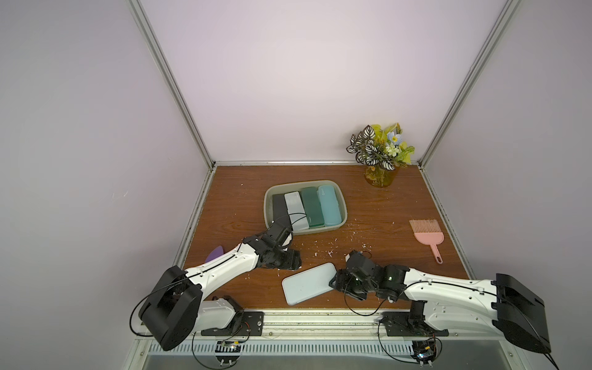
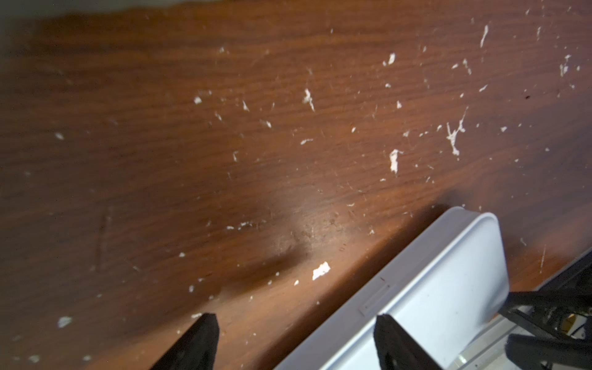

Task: Put the pencil case into the storage box
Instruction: Pick up the pencil case from the center of the board.

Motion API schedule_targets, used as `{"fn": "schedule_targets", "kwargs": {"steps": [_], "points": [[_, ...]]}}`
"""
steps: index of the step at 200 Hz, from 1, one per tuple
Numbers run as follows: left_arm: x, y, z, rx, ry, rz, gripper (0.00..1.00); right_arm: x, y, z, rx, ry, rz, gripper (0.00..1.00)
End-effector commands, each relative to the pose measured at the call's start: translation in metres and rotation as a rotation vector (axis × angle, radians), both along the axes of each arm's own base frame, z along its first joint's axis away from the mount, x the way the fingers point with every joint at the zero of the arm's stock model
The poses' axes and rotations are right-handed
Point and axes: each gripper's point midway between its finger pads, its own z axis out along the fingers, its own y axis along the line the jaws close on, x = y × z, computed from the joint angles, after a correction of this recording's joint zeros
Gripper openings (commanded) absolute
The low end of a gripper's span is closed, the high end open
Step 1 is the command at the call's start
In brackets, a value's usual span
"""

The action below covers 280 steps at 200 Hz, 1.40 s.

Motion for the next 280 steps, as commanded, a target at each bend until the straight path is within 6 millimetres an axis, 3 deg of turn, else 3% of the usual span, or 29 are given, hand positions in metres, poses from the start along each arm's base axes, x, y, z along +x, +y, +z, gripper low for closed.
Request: {"fn": "schedule_targets", "kwargs": {"steps": [1, 79, 110, 156, 172, 188, 228, 253, 280], "points": [[-0.011, -0.01, -0.005, -0.068, 0.029, 0.009, 0.77, 0.006, 0.01, 0.005, 0.049, -0.014, -0.024, 0.62], [-0.049, -0.041, -0.004, -0.202, 0.064, 0.009, 0.77, 0.047, 0.024, 0.0, 0.069, -0.085, -0.05, 0.57], [-0.056, -0.039, 0.004, -0.235, 0.065, 0.033, 0.77, 0.068, 0.036, -0.002, 0.084, -0.113, -0.042, 0.56], [-0.061, -0.033, 0.006, -0.256, 0.07, 0.067, 0.77, 0.097, 0.066, 0.016, 0.152, -0.18, 0.028, 0.57], [-0.061, -0.031, 0.005, -0.25, 0.069, 0.079, 0.77, 0.094, 0.066, 0.017, 0.137, -0.175, 0.056, 0.61], [-0.061, -0.027, -0.001, -0.233, 0.072, 0.093, 0.79, 0.083, 0.053, 0.013, 0.103, -0.149, 0.067, 0.65], [-0.061, -0.021, -0.016, -0.217, 0.081, 0.136, 0.81, 0.043, 0.027, 0.002, 0.093, -0.071, 0.102, 0.7], [-0.061, -0.025, -0.022, -0.239, 0.097, 0.145, 0.81, 0.025, 0.027, -0.011, 0.138, -0.028, 0.107, 0.7], [-0.064, -0.028, -0.024, -0.266, 0.113, 0.144, 0.81, 0.024, 0.041, -0.012, 0.218, -0.043, 0.12, 0.7]]}}
